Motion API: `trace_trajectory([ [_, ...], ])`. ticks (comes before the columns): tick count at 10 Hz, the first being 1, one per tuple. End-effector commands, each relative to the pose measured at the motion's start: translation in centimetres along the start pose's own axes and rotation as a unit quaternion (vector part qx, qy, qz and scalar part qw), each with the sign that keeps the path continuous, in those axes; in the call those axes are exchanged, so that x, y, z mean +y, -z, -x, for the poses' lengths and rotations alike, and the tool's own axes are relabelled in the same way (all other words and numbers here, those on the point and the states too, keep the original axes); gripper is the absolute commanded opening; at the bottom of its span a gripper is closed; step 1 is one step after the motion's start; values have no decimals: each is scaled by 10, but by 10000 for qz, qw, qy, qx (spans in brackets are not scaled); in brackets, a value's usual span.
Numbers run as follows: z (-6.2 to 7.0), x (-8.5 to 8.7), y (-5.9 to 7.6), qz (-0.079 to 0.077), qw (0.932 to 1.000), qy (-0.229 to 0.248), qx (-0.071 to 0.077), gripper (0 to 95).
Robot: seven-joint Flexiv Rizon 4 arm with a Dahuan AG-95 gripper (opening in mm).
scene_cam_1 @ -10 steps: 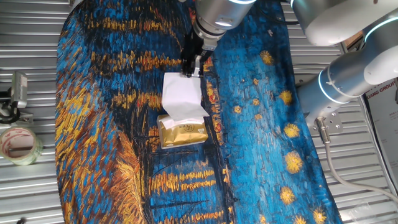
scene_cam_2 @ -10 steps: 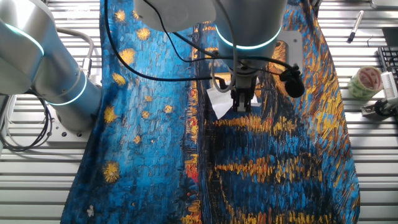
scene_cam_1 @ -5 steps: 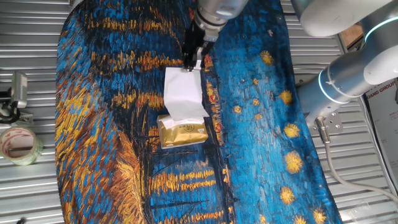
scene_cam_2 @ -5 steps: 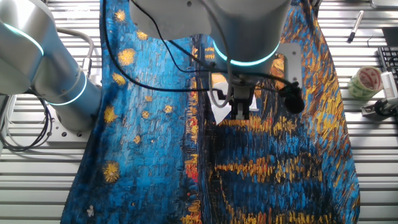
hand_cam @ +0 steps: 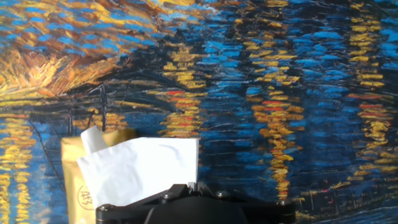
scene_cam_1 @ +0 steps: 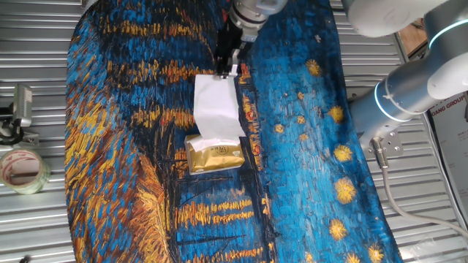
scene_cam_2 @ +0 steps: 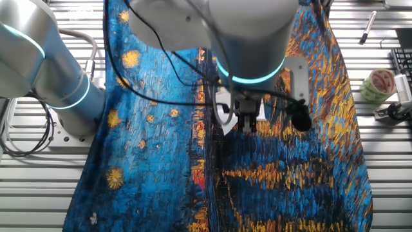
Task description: Pull out a napkin
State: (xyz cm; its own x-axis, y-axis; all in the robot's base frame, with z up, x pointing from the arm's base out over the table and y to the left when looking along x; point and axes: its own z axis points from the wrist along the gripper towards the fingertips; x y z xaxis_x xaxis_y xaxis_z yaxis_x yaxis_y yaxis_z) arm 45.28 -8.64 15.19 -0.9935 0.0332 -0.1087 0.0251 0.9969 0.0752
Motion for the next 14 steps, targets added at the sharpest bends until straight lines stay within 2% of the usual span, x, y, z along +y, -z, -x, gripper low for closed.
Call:
trace_trajectory([
  [1,-1,-1,1,5,10000,-8,-1,0],
  [7,-1,-1,0,-1,10000,2,-2,0],
  [9,-1,-1,0,-33,10000,0,-9,0],
  [11,-1,-1,0,-142,9999,-56,-47,0],
  [14,-1,-1,0,-137,9999,-74,-55,0],
])
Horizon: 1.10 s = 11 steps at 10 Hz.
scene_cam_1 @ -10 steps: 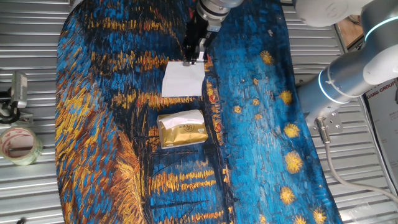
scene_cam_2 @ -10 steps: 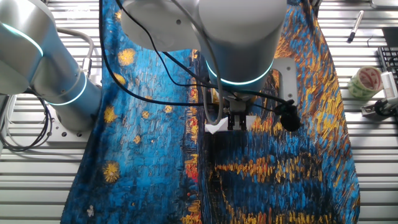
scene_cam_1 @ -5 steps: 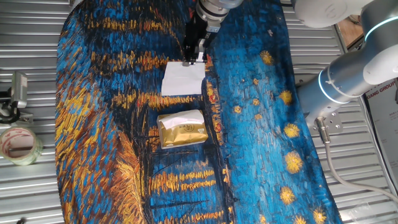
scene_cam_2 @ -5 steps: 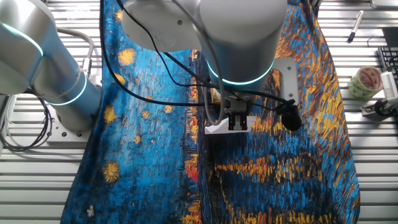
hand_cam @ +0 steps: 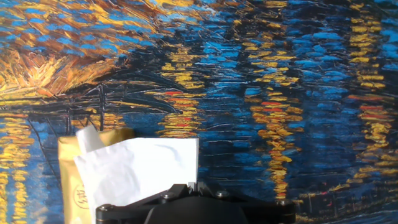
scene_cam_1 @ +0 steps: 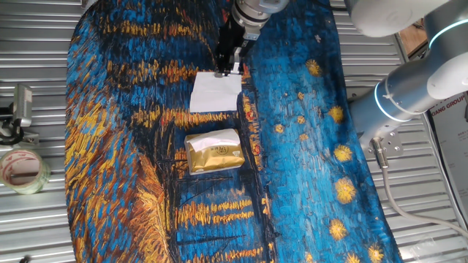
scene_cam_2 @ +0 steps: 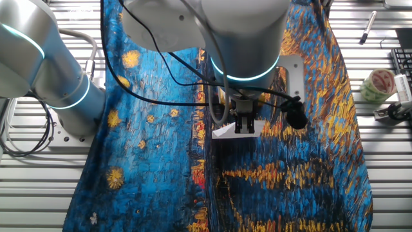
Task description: Pull out a napkin
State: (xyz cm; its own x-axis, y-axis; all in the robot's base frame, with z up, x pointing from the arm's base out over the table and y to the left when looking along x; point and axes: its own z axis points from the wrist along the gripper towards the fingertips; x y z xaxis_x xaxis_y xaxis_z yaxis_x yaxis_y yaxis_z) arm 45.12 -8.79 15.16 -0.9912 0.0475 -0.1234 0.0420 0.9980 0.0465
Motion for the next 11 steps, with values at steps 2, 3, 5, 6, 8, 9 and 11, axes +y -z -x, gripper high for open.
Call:
trace_trajectory([
  [2,1,0,0,32,10000,4,20,0],
  [3,1,0,0,26,10000,21,28,0],
  [5,1,0,0,33,10000,32,28,0],
  [6,1,0,0,37,10000,53,32,0],
  [8,1,0,0,30,9999,117,34,190],
  [9,1,0,0,28,9999,126,42,190],
  [11,1,0,0,29,9999,121,41,190],
])
